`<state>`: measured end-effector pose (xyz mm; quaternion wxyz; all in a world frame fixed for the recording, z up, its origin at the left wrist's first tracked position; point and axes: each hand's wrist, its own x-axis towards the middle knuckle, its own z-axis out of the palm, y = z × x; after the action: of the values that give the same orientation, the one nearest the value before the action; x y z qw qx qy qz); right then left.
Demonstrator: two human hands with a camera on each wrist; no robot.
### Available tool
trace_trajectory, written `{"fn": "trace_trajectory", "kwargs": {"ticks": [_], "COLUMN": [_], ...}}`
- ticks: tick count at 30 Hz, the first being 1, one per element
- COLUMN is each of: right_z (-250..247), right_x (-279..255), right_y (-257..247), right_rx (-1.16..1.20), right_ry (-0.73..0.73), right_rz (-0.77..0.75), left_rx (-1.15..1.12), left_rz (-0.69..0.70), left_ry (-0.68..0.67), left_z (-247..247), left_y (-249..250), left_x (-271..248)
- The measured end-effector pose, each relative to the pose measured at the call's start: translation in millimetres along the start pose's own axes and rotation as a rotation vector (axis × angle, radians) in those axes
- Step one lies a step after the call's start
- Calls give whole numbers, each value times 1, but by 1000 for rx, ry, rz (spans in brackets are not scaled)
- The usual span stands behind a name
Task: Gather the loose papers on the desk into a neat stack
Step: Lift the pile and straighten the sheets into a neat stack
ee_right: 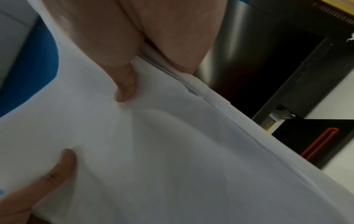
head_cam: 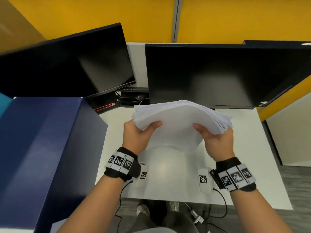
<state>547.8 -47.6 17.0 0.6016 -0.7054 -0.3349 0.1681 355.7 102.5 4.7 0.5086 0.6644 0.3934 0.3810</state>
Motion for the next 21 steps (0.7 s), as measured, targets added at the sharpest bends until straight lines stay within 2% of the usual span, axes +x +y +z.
{"fn": "trace_trajectory", "kwargs": {"ticks": [2, 4, 6, 7, 12, 16, 21], "right_z": [0, 5, 9, 9, 10, 21, 27], "right_x": [-3, -6, -10, -10, -10, 4, 15], "right_y": [6, 22, 36, 38, 6, -14, -13], "right_rx": [-39, -112, -121, -87, 155, 193, 150], "right_ry": [-11, -64, -30, -1, 138, 311, 378], "right_rz": [32, 147, 276, 292, 198, 200, 187], "left_rx": [24, 17, -13, -49, -196, -228, -215], "left_rz": [-9, -114, -186, -176, -55, -98, -98], "left_ry": [-16, -22, 6, 18, 158, 328, 319], "left_z": [2, 8, 12, 14, 25, 39, 41], "left_y": [-5, -17, -23, -21, 14, 28, 28], "left_x": [-7, -14, -16, -16, -12, -4, -1]}}
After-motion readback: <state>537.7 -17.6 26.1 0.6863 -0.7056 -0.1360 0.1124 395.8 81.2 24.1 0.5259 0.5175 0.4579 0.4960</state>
